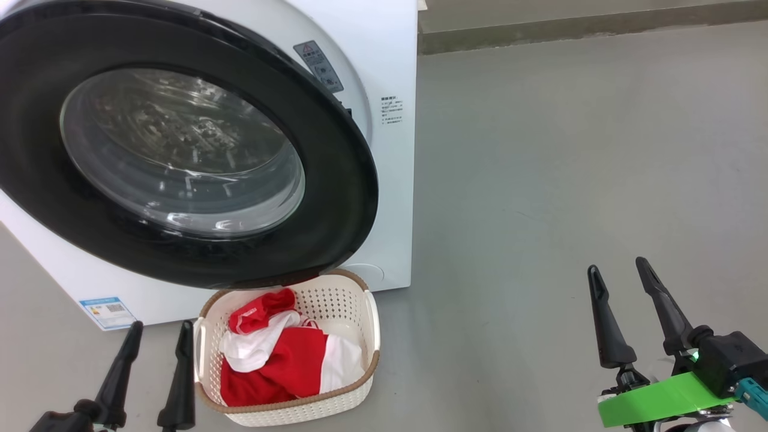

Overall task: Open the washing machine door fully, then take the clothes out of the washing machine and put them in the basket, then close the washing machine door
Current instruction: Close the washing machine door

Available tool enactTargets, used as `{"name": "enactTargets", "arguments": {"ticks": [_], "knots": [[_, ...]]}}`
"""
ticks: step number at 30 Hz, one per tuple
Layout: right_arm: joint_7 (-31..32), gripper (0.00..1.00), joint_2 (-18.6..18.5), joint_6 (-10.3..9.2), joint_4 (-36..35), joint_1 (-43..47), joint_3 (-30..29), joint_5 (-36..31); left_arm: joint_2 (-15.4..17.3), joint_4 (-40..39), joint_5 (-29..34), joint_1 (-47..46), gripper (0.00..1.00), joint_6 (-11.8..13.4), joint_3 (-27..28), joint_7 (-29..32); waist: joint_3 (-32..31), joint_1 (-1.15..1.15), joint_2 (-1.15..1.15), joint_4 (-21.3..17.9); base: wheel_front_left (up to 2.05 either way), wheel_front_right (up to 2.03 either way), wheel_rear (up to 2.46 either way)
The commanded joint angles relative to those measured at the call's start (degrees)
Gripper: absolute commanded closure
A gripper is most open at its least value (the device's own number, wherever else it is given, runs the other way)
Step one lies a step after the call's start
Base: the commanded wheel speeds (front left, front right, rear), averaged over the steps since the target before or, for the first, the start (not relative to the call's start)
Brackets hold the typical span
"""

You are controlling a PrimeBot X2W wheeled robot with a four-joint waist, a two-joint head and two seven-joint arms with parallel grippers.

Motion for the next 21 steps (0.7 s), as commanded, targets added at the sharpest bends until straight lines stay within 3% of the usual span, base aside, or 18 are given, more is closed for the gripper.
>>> {"name": "enactTargets", "arguments": {"ticks": [1, 3, 4, 5, 7, 8, 16, 18, 21], "knots": [[-0.36, 0.0, -0.51, 0.36, -1.26, -0.82, 1.56, -0.26, 1.27, -1.02, 0.48, -1.95, 0.0, -0.32, 1.67, -0.44, 0.02, 0.0, 0.0, 0.16, 0.0, 0.0, 0.0], [-0.36, 0.0, -0.51, 0.36, -1.05, -0.86, 1.69, -0.34, 1.4, -0.96, 0.56, -2.05, 0.0, -0.32, 1.24, -0.44, 0.06, 0.0, 0.0, 0.45, 0.0, 0.0, 0.0], [-0.36, 0.16, -0.51, 0.36, -0.77, -0.87, 1.86, -0.5, 1.43, -0.97, 0.58, -2.08, 0.0, -0.32, 1.03, -0.44, 0.07, 0.0, 0.0, 0.63, 0.0, 0.0, 0.0], [-0.36, 0.51, -0.51, 0.36, -0.4, -0.92, 2.13, -0.54, 1.47, -0.96, 0.63, -2.1, 0.0, -0.32, 0.79, -0.44, 0.09, 0.0, 0.0, 0.84, 0.0, 0.0, 0.0], [-0.36, 0.8, -0.51, 0.36, 0.25, -1.23, 2.68, -0.63, 1.51, -0.95, 0.66, -2.19, 0.0, -0.32, 0.22, -0.44, 0.22, 0.0, 0.0, 1.45, 0.0, 0.0, 0.0], [-0.36, 1.0, -0.51, 0.36, 0.64, -1.43, 2.98, -0.41, 1.54, -0.93, 0.67, -2.23, 0.0, -0.32, -0.05, -0.44, 0.3, 0.0, 0.0, 1.79, 0.0, 0.0, 0.0], [-0.36, 1.0, -0.51, 0.36, 5.0, -4.94, 4.95, 0.31, 1.16, -1.01, 0.71, -2.39, 0.0, -0.32, -0.85, -0.45, 1.22, 0.0, 0.0, 4.6, 0.0, 0.0, 0.0], [-0.36, 1.0, -0.51, 0.36, 8.26, -7.6, 6.39, 5.07, 0.91, -1.13, 0.81, -2.42, 0.0, -0.32, -1.37, -0.45, 1.71, 0.0, 0.0, 6.02, 0.0, 0.0, 0.0], [-0.36, 1.0, -0.51, 0.36, 10.23, -9.88, 7.98, 5.47, 0.85, -1.13, 1.28, -2.71, 0.0, -0.32, -1.63, -0.45, 2.11, 0.0, 0.0, 7.06, 0.0, 0.0, 0.0]]}}
